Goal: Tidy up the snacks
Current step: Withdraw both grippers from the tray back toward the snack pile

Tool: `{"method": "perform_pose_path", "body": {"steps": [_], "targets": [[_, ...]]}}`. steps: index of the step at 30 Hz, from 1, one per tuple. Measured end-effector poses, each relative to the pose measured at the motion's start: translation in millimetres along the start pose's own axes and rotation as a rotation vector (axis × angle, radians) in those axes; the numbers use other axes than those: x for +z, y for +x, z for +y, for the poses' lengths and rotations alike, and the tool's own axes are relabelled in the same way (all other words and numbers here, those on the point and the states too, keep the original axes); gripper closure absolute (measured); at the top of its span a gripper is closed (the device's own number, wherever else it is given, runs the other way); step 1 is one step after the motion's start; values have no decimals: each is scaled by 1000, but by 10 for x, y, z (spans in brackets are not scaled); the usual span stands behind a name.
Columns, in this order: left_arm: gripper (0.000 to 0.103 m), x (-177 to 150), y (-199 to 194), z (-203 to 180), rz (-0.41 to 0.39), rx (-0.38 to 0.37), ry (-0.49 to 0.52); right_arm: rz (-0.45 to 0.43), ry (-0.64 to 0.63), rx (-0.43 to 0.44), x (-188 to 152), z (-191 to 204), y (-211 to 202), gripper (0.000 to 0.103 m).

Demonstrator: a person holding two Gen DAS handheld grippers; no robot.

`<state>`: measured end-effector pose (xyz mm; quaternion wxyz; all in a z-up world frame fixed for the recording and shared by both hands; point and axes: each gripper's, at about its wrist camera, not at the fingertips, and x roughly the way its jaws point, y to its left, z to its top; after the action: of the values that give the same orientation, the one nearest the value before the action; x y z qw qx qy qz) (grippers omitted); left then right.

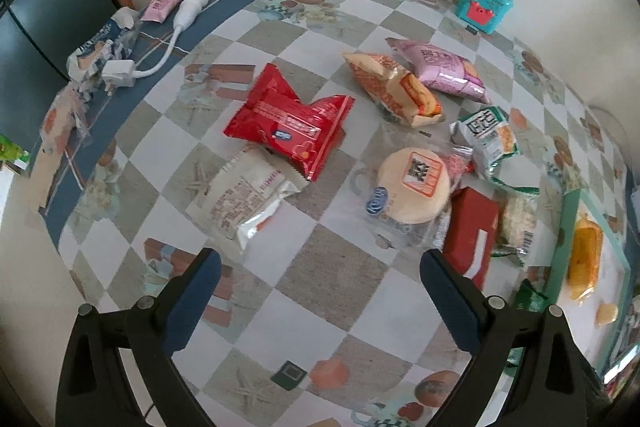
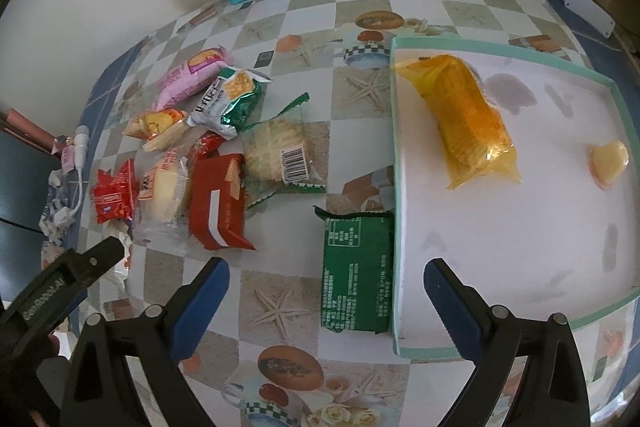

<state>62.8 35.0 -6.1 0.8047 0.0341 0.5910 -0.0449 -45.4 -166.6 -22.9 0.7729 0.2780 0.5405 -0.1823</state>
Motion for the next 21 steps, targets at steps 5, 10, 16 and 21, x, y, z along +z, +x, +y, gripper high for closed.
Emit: {"method": "perform_pose_path", "body": {"steps": [5,10,16,21], "targets": [[3,23,16,88,4,-11,-25,13,7,39,4,-6,15,3],[3,39,34,139,6,-14,-43,11,17,56,13,-18,-1,3],[3,59,40,192,7,-32,-58,1,17,74,15,5,-31,3],[3,65,45,223,7,-38,-68,4,-28,74,0,94,7,3]]}}
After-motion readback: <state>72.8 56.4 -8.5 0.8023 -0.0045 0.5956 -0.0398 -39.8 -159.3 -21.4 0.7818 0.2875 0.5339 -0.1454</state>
